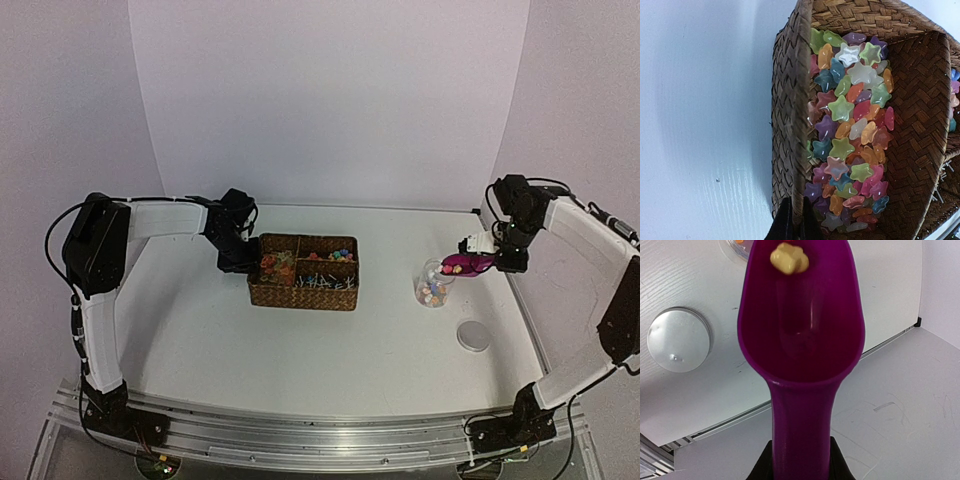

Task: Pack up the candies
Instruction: Place the fake candies in the packing bottle, then scoop the fake candies from the storage box.

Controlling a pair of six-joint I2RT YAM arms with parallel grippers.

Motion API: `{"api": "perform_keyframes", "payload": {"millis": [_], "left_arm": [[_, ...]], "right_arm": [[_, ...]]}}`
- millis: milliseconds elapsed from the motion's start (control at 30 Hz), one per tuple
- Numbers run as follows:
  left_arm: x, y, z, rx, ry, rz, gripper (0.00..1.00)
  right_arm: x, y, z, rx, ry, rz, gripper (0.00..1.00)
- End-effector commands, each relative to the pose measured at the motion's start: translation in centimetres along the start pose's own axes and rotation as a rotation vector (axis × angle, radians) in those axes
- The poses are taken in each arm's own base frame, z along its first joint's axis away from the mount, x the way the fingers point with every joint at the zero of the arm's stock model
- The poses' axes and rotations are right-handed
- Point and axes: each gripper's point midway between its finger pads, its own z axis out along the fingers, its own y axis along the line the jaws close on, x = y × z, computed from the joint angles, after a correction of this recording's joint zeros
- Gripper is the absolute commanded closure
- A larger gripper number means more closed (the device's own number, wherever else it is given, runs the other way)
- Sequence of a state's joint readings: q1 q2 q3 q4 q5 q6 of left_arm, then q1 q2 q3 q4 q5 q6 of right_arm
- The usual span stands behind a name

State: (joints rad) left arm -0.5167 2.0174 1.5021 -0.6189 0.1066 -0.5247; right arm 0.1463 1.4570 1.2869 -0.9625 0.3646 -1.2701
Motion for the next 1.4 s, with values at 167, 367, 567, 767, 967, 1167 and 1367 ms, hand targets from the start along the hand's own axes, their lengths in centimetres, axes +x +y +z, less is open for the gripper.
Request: {"api": "perform_keyframes", "payload": {"millis": [167, 367, 567, 767, 967, 1167, 1367], "left_arm": [[1.2, 1.8, 1.4, -0.037, 0.058, -0.063, 1.0], [1.2, 1.8, 1.4, -0.036, 0.058, -0.064, 1.0], [1.3, 1.8, 1.5, -0.033, 0.063, -0.064, 1.0], [1.3, 1.8, 1.5, -0.036, 0.065, -0.064, 1.0], [1.4, 1.8, 1.6, -0.033, 0.067, -0.066, 1.0], [1.3, 1.8, 1.5, -0.03, 0.064, -0.062, 1.0], [1.0, 1.6, 1.0, -0.033, 0.058, -0.054, 1.0]], "right_arm": [[0.2, -2.0, -1.1, 0.093, 0.07, -0.058, 1.0], [0.1, -4.2, -2.4, 0.175, 0.071, -0.031, 1.0], [-2.1, -7.9, -6.5, 0.304, -0.031, 0.009, 1.0], [-11.0, -6.7, -9.5, 0.378, -0.122, -0.141, 1.0], [-21.2, -3.2, -9.1, 0.385, -0.094, -0.335, 1.0], [-25.1, -0.5, -7.2, 0.379, -0.028, -0.479, 1.0], [-26.1, 1.2, -5.0, 0.352, 0.03, -0.568, 1.0]]}}
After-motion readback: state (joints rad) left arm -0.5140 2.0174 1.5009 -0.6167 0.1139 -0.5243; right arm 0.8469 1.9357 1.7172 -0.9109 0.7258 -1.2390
